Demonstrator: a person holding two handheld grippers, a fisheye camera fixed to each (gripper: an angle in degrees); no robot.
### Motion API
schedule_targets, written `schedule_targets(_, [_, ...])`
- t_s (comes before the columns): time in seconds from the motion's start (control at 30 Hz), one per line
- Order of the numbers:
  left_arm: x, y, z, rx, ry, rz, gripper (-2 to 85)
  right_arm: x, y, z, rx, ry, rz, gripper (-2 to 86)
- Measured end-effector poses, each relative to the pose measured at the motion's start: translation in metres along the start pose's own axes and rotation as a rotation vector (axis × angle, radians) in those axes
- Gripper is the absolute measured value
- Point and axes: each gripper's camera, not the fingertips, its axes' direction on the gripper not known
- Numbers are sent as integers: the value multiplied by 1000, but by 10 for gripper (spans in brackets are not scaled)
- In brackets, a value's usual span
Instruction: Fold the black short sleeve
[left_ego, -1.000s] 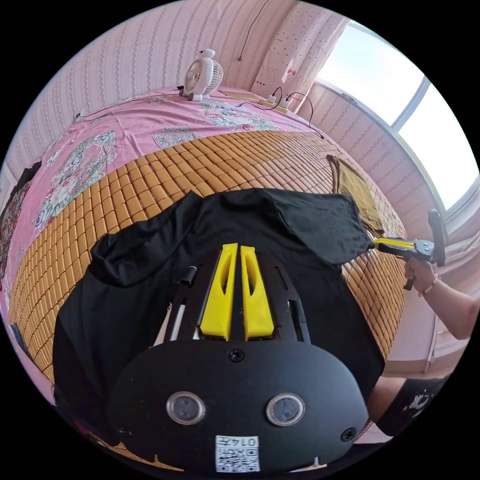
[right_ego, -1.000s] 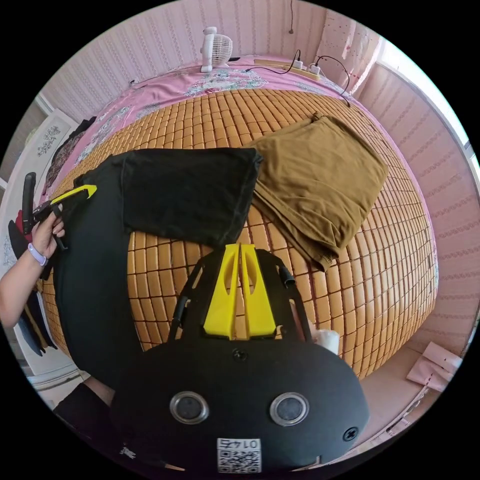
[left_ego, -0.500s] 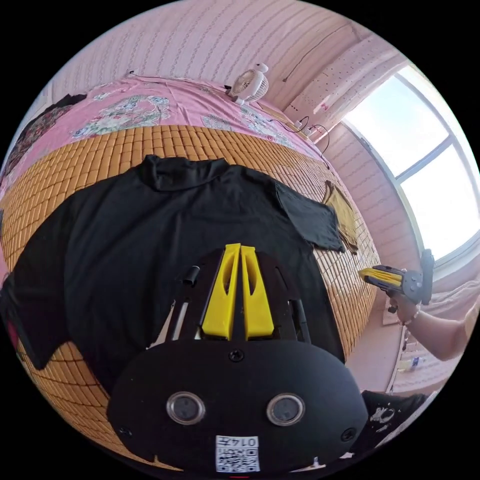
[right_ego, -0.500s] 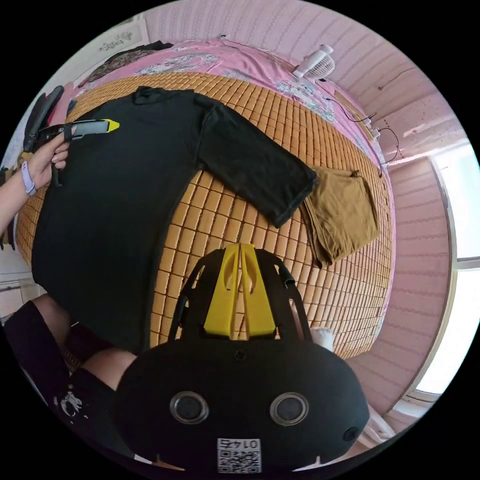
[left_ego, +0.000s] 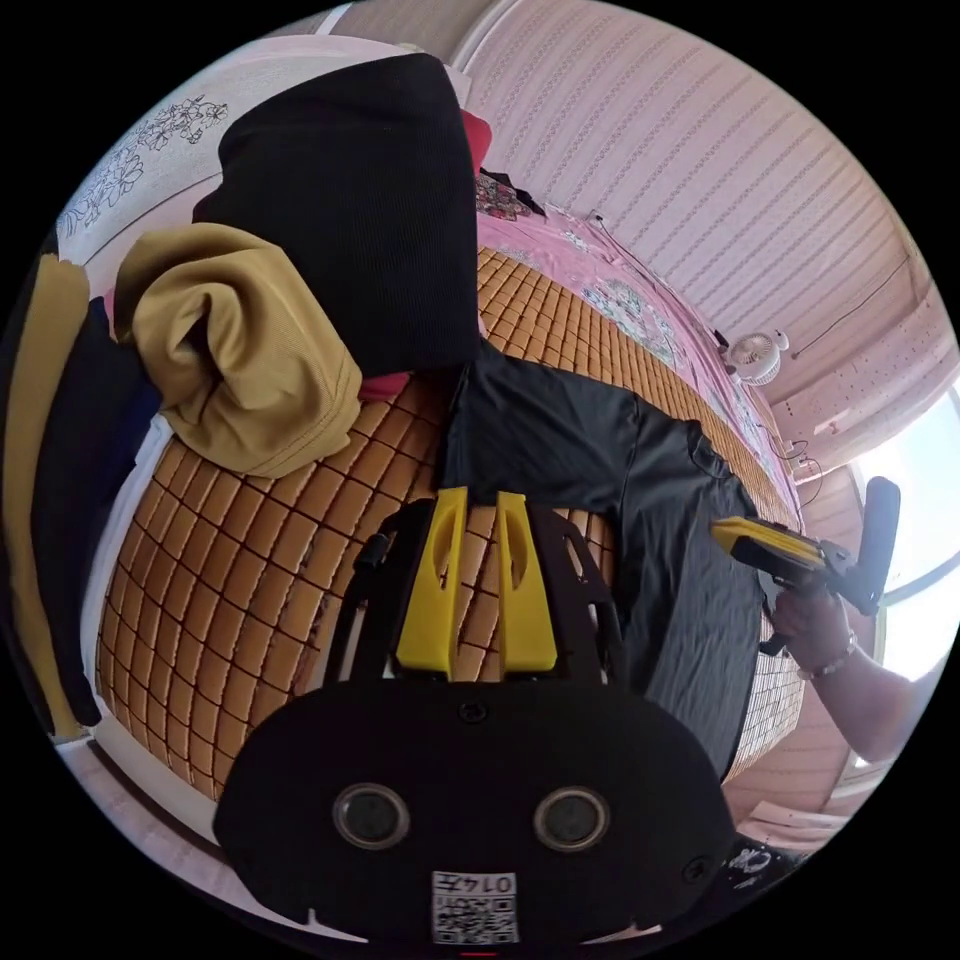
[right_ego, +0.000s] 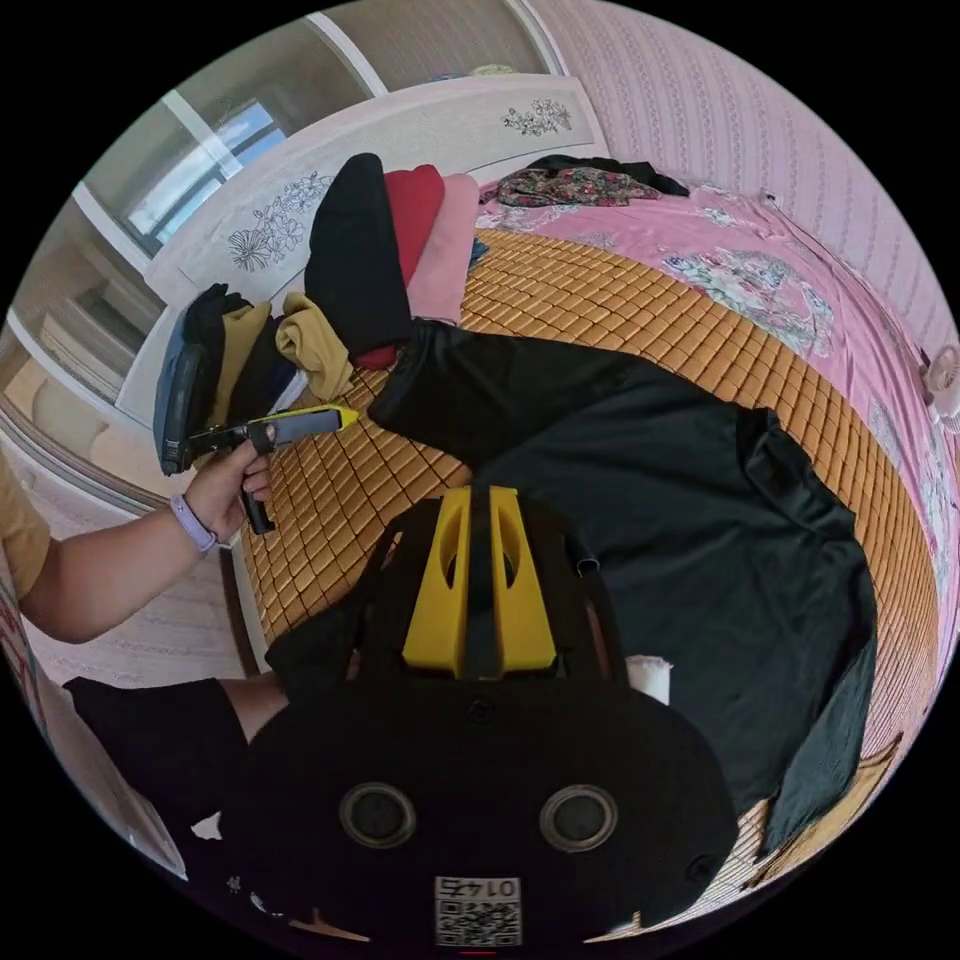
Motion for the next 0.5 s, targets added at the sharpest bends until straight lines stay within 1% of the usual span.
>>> schedule_targets(0.03, [-3, -1, 1, -1, 4, -1, 62, -9, -25, 13, 10, -40, -21, 62])
schedule_targets(0.13, [-16, -4, 7, 0, 18, -10, 66, -25, -81, 46, 3, -136, -38, 80])
schedule_targets(0.23, [-27, -7, 15, -7, 44, -8, 66, -39, -126, 81, -40, -163, -51, 89])
schedule_targets(0.33, [-34, -7, 26, -58, 46, -1, 58, -51, -161, 110, -65, -111, -50, 97])
schedule_targets(0.4, [-40, -4, 26, -40, 61, -2, 38, -56, -176, 129, -92, -52, -42, 93])
schedule_targets(0.47, [-44, -3, 27, -44, 63, 1, 18, -58, -183, 150, -126, 34, -34, 50])
schedule_targets(0.5, [-46, -3, 28, -53, 73, 6, 8, -57, -183, 155, -141, 45, -26, 33])
